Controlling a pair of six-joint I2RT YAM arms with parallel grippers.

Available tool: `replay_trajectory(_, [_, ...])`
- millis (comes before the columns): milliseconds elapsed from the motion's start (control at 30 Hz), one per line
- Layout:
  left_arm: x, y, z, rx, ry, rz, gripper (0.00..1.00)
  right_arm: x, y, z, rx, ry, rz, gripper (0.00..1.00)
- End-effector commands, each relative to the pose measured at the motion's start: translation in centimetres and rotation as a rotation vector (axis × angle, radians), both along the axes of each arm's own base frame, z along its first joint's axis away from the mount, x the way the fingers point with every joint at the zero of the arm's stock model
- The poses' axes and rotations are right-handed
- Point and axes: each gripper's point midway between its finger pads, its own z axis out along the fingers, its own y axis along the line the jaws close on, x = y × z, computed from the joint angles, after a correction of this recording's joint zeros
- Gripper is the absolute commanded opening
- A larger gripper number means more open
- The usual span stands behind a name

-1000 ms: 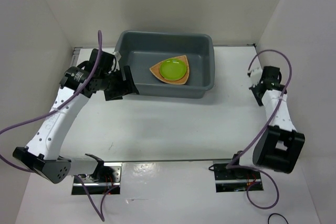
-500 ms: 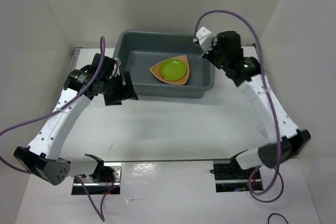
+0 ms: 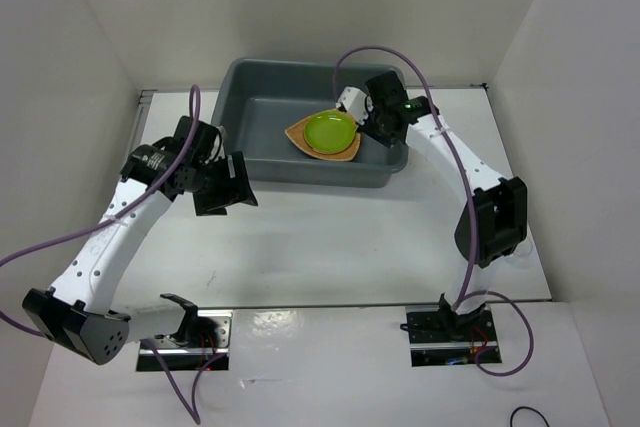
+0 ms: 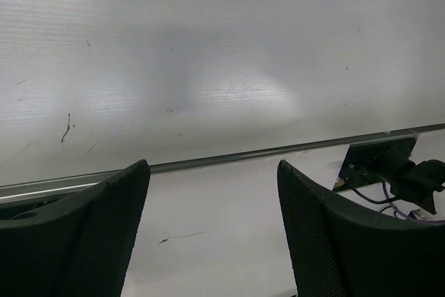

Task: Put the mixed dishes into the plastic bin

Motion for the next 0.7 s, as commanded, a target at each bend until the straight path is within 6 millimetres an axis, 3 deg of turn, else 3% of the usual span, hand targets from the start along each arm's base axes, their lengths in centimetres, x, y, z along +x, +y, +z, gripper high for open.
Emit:
replay_trajectory(0, [-0.1, 0.2, 0.3, -0.013, -0.020, -0.004, 0.81, 1.1, 1.5, -1.8, 0.014, 0.012, 0.041, 0.00])
replay_trajectory(233, [0.1, 0.4, 0.1, -0.006, -0.015, -0.004, 0.81, 0.9, 2.8, -6.1, 0.016, 0.103, 0.076, 0.00])
replay_trajectory(400, [0.0, 0.4, -0.2, 0.000, 0.003, -0.004, 0.81, -1.1, 3.4, -9.7, 0.029, 0.201, 0.106, 0.01])
replay_trajectory(667, [-0.2, 0.5, -0.8, -0.001, 0.023, 0.001, 0.79, -2.1, 3.1, -12.3, 0.023, 0.240, 0.109, 0.11])
